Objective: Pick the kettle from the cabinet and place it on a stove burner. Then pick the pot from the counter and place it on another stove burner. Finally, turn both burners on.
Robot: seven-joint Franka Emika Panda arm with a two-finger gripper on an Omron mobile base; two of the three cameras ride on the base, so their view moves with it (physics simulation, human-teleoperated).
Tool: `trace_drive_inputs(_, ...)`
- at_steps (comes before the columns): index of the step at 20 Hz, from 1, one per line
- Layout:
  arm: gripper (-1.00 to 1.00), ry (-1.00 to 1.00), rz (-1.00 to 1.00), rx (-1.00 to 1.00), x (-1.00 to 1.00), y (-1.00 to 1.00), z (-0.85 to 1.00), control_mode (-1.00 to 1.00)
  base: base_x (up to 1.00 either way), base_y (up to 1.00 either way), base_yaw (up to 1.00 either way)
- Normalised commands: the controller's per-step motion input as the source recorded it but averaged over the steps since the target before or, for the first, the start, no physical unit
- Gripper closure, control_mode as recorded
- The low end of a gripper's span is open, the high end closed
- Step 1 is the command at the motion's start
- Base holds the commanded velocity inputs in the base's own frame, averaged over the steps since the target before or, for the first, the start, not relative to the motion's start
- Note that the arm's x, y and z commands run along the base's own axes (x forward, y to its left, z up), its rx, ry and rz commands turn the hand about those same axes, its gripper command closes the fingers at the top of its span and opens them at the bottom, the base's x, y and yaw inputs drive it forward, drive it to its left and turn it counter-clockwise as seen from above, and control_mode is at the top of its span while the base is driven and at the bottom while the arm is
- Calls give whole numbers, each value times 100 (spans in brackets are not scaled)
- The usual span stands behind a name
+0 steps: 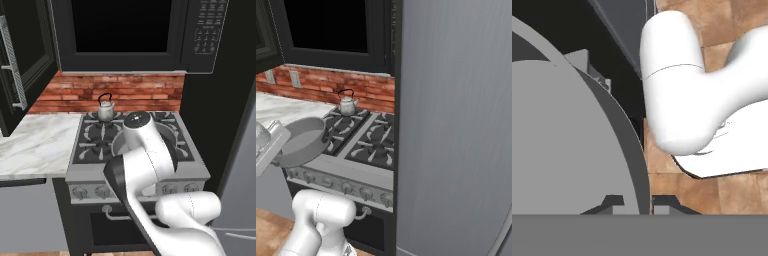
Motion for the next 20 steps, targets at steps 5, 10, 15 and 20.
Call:
trace_drive_inputs(5, 100, 0, 12, 0, 41, 19, -4, -100, 0, 0, 0)
trace_drive_inputs(10, 100, 0, 11, 0, 22, 12, -6, -100, 0, 0, 0)
trace_drive_inputs(15, 100, 0, 6, 5, 17, 1, -1, -100, 0, 0, 0)
trace_drive_inputs(20, 100, 0, 0, 2, 39, -1, 0, -100, 0, 0, 0)
